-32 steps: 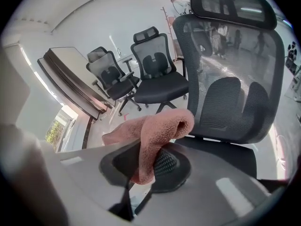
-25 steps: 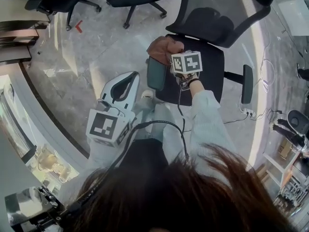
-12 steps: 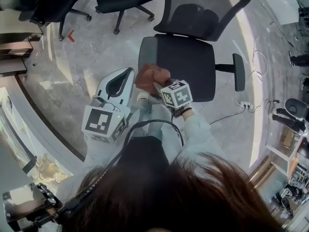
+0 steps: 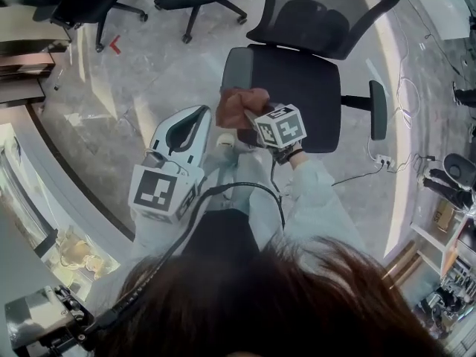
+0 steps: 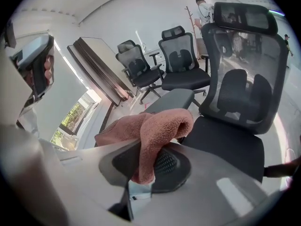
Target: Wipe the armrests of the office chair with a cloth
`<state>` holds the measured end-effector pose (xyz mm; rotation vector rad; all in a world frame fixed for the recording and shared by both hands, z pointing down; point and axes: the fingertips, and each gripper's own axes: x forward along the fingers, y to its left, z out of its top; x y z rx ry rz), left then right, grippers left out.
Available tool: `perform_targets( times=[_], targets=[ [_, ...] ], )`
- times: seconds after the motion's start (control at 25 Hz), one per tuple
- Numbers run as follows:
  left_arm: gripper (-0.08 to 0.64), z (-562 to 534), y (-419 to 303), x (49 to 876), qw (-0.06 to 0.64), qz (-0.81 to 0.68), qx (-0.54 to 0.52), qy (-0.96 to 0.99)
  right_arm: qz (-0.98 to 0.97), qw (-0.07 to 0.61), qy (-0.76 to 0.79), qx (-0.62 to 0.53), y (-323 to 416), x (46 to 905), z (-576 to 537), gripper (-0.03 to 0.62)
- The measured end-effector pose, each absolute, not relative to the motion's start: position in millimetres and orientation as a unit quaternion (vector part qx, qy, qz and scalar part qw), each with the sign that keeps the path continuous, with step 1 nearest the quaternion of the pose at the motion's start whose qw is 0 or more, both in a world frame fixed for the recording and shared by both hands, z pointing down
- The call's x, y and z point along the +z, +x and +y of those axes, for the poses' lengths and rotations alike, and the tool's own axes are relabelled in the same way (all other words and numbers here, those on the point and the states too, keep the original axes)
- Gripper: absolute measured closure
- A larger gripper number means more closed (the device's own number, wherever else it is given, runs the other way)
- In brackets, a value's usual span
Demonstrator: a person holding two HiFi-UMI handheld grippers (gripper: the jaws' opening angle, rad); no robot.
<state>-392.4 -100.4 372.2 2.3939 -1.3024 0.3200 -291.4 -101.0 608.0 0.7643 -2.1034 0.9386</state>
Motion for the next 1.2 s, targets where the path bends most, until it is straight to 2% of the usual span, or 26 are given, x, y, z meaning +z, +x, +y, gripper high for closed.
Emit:
perform_targets(
  times=[0.28, 0.72, 0.96, 1.2],
  targets=[
    [0.557, -110.0, -418.2, 406.9, 0.218, -0.488, 0.127, 0.836, -0.808, 0.348, 0.317, 0.355, -298.5, 632.4, -180.8, 0.545],
    [0.557, -133.1, -443.8, 414.6, 0.222, -0.507, 0.14, 0.821, -0.766, 0.325, 0.411, 0.372, -275.3, 646.8, -298.7, 0.545],
    [0.557, -141.2, -443.6, 409.7, 0.212, -0.494, 0.123, 0.834, -0.764, 0.329, 0.409, 0.376, -275.6, 641.7, -291.6, 0.548],
    [0.557, -137.1, -426.5, 400.3, 0.193, -0.474, 0.128, 0.849, -0.778, 0.327, 0.362, 0.396, -284.7, 635.2, -221.8, 0.548]
  ],
)
